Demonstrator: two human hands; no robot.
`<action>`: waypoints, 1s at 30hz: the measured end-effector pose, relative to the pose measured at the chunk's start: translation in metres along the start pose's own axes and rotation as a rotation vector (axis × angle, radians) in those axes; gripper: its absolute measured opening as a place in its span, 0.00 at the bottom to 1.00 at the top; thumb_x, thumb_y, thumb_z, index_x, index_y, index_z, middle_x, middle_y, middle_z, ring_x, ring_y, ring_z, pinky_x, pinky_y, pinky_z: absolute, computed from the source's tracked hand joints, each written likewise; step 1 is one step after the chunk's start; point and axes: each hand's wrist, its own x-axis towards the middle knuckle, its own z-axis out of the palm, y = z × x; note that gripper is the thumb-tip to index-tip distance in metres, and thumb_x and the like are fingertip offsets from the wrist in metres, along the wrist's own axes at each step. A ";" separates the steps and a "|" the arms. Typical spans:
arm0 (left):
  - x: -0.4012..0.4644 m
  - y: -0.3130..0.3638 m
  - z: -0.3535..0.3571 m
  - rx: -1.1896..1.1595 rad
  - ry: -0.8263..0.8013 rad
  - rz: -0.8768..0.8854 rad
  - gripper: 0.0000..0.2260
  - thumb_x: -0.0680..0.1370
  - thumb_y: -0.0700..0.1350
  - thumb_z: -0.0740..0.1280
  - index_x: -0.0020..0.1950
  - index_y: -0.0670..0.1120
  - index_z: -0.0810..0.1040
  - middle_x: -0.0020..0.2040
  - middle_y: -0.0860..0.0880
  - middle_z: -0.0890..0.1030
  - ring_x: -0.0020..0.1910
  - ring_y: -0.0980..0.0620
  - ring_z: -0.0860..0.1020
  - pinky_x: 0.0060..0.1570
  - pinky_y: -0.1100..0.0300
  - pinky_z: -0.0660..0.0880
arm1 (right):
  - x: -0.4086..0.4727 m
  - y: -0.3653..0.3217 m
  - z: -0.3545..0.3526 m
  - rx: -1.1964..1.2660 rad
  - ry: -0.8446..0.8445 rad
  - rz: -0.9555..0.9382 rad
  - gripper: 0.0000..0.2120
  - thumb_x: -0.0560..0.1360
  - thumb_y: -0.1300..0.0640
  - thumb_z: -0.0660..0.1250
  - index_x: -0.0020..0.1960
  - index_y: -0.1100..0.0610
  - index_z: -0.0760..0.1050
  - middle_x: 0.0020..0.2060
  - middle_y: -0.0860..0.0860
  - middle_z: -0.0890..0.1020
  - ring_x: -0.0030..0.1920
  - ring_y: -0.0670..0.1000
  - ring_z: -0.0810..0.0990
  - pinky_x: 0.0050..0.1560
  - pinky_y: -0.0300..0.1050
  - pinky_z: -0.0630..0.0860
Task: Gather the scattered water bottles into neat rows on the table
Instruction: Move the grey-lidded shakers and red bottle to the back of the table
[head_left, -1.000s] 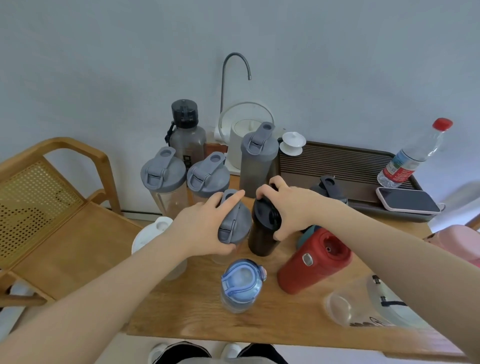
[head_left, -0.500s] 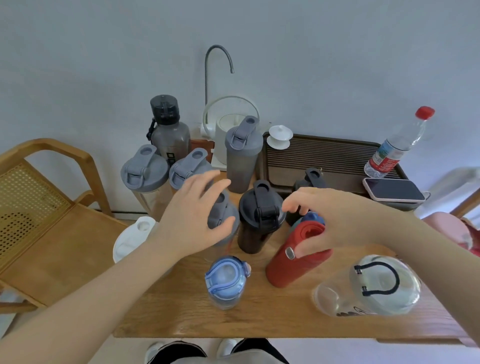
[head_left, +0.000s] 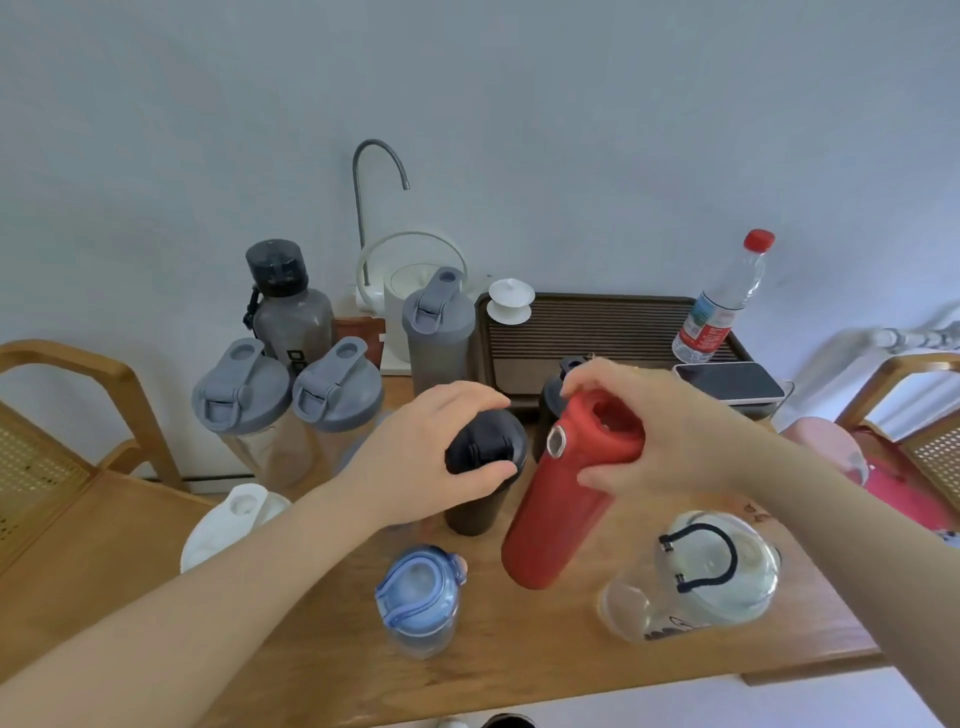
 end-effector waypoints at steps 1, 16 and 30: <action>0.003 0.001 -0.003 -0.015 0.009 0.012 0.27 0.68 0.61 0.61 0.63 0.50 0.72 0.61 0.54 0.76 0.60 0.62 0.68 0.57 0.67 0.66 | 0.002 -0.004 -0.015 0.060 0.084 -0.024 0.26 0.59 0.42 0.70 0.54 0.43 0.67 0.44 0.42 0.79 0.44 0.44 0.77 0.45 0.33 0.73; 0.012 -0.119 -0.124 0.420 -0.084 -0.541 0.32 0.72 0.63 0.63 0.72 0.50 0.60 0.72 0.47 0.64 0.69 0.45 0.63 0.64 0.50 0.65 | 0.160 -0.085 -0.103 0.495 0.782 -0.140 0.15 0.58 0.46 0.70 0.42 0.42 0.69 0.41 0.56 0.84 0.44 0.55 0.83 0.49 0.55 0.81; -0.026 -0.201 -0.114 0.376 -0.459 -0.368 0.40 0.64 0.64 0.69 0.70 0.55 0.55 0.64 0.48 0.63 0.56 0.46 0.72 0.50 0.54 0.74 | 0.303 -0.086 0.010 -0.075 0.307 0.063 0.25 0.68 0.42 0.70 0.61 0.50 0.70 0.56 0.53 0.79 0.56 0.55 0.77 0.55 0.48 0.72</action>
